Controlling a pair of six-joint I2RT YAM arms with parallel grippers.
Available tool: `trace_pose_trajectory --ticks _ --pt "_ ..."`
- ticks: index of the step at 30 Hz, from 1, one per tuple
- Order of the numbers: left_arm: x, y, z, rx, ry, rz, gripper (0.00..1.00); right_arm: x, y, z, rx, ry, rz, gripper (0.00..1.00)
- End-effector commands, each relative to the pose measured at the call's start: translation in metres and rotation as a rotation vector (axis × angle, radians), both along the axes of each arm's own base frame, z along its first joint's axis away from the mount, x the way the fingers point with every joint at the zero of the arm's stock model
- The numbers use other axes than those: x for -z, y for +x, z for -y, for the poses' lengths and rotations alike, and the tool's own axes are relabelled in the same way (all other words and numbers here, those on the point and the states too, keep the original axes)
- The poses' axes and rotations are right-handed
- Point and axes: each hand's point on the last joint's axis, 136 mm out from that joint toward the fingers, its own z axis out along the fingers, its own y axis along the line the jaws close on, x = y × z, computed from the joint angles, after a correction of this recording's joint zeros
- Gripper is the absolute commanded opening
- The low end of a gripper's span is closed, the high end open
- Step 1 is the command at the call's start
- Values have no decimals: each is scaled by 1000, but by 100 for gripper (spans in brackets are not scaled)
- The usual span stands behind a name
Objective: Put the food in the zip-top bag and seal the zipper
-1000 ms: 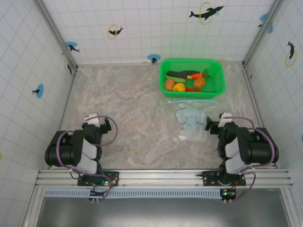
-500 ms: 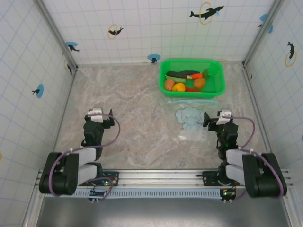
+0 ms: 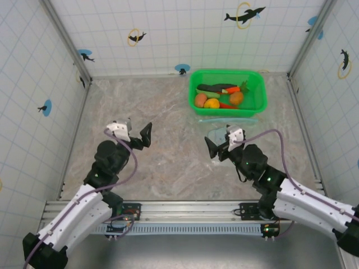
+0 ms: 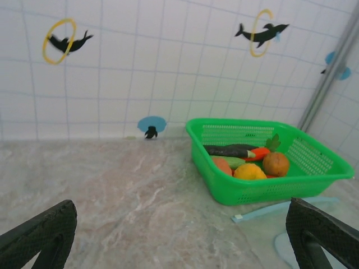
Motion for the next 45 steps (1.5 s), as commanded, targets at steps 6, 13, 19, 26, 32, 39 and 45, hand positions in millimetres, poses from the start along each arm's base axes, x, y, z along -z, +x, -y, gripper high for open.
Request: trace_pose_trajectory --ticks 6,13,19,26,32,39,45 --pt "19 -10 -5 -83 -56 -475 98 -5 7 31 133 53 -260 100" --pt "70 -3 28 27 -123 -578 98 68 47 61 310 -46 -578 100" --pt "97 5 21 -19 -18 -603 97 123 57 90 423 -114 -730 91" --pt "123 6 18 -5 117 -620 98 166 69 138 586 -45 -882 76" --pt "134 6 15 -22 132 -633 97 186 75 146 623 -57 -973 67" --pt "138 4 12 -33 144 -636 97 207 72 152 662 -102 -1036 57" --pt "147 0 20 13 142 -672 97 200 70 166 711 -64 -1028 58"
